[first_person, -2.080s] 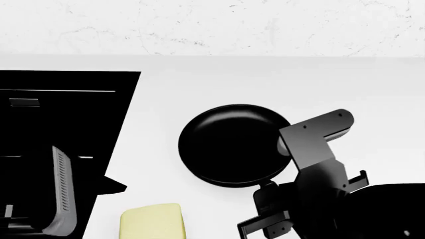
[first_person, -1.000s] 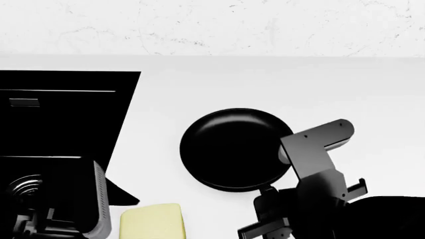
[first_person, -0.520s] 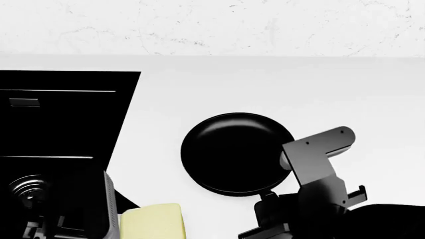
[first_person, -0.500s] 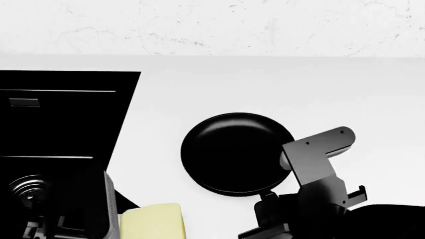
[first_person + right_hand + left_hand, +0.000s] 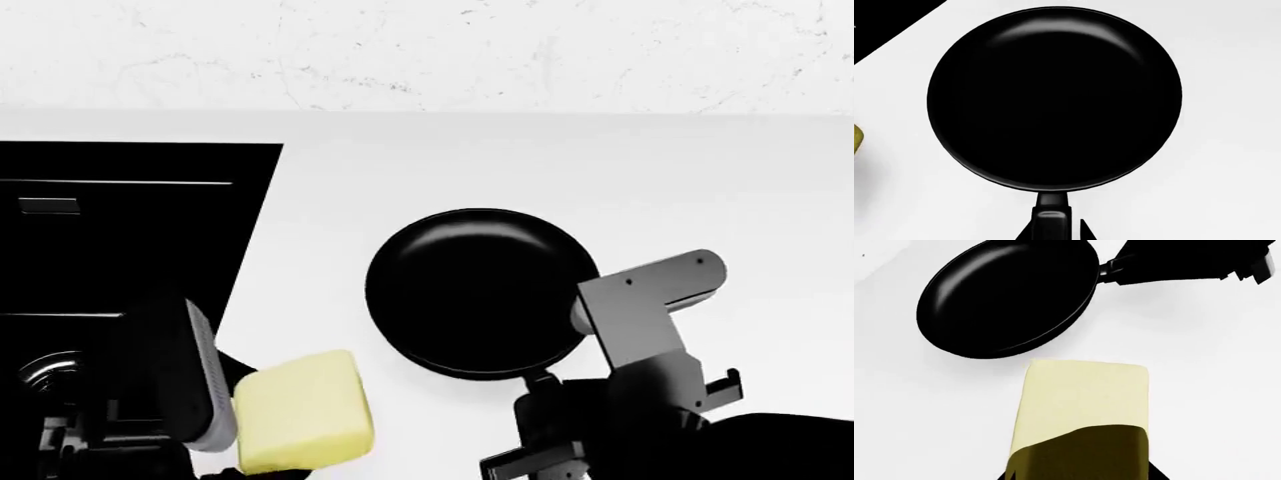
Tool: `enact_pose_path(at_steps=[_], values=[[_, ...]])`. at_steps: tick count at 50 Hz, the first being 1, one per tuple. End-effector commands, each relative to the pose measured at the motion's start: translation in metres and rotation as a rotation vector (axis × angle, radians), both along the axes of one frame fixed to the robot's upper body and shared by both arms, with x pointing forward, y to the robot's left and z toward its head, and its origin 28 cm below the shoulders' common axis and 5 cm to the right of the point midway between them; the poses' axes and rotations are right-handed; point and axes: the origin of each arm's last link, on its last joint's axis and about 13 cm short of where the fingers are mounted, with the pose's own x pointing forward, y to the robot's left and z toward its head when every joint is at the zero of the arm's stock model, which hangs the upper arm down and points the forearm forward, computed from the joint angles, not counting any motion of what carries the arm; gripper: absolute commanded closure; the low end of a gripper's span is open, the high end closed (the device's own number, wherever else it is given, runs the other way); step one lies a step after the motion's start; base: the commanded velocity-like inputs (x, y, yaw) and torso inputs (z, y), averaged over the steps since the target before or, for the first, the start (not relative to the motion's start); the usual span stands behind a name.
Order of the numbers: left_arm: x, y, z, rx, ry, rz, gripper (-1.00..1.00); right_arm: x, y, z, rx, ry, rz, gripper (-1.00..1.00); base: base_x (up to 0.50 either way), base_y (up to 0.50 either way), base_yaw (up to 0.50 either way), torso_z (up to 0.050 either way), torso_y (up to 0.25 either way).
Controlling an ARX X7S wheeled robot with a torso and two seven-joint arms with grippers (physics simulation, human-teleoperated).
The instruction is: Pick the pan and sponge and place them into the sink. Then turn on the water.
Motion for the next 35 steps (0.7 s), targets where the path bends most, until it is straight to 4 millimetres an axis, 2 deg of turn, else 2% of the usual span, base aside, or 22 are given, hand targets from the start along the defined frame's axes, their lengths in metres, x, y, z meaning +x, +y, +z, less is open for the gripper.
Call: enact_pose_path(at_steps=[1, 8, 15, 19, 23, 35], values=[[-0.007, 0.006, 0.010, -0.114, -0.133, 0.163, 1.00, 0.001, -0.006, 0.017, 0.039, -0.155, -0.054, 1.00, 0.00, 0.00, 0.00, 0.000, 0.000], [-0.018, 0.008, 0.013, -0.133, -0.181, 0.361, 1.00, -0.010, -0.009, 0.023, 0.009, -0.188, -0.101, 1.00, 0.00, 0.00, 0.00, 0.001, 0.003], [-0.037, 0.015, 0.022, -0.154, -0.241, 0.460, 1.00, -0.027, -0.021, 0.027, -0.041, -0.260, -0.195, 1.00, 0.00, 0.00, 0.00, 0.000, 0.002], [-0.043, 0.020, 0.015, -0.154, -0.279, 0.544, 1.00, -0.041, -0.026, 0.024, -0.043, -0.239, -0.157, 1.00, 0.00, 0.00, 0.00, 0.000, 0.000], [-0.050, 0.021, 0.011, -0.161, -0.268, 0.601, 1.00, -0.052, -0.031, 0.021, -0.042, -0.254, -0.226, 1.00, 0.00, 0.00, 0.00, 0.003, 0.003], [-0.064, 0.030, 0.008, -0.195, -0.270, 0.838, 1.00, -0.059, -0.039, 0.028, -0.036, -0.280, -0.282, 1.00, 0.00, 0.00, 0.00, 0.000, 0.002]])
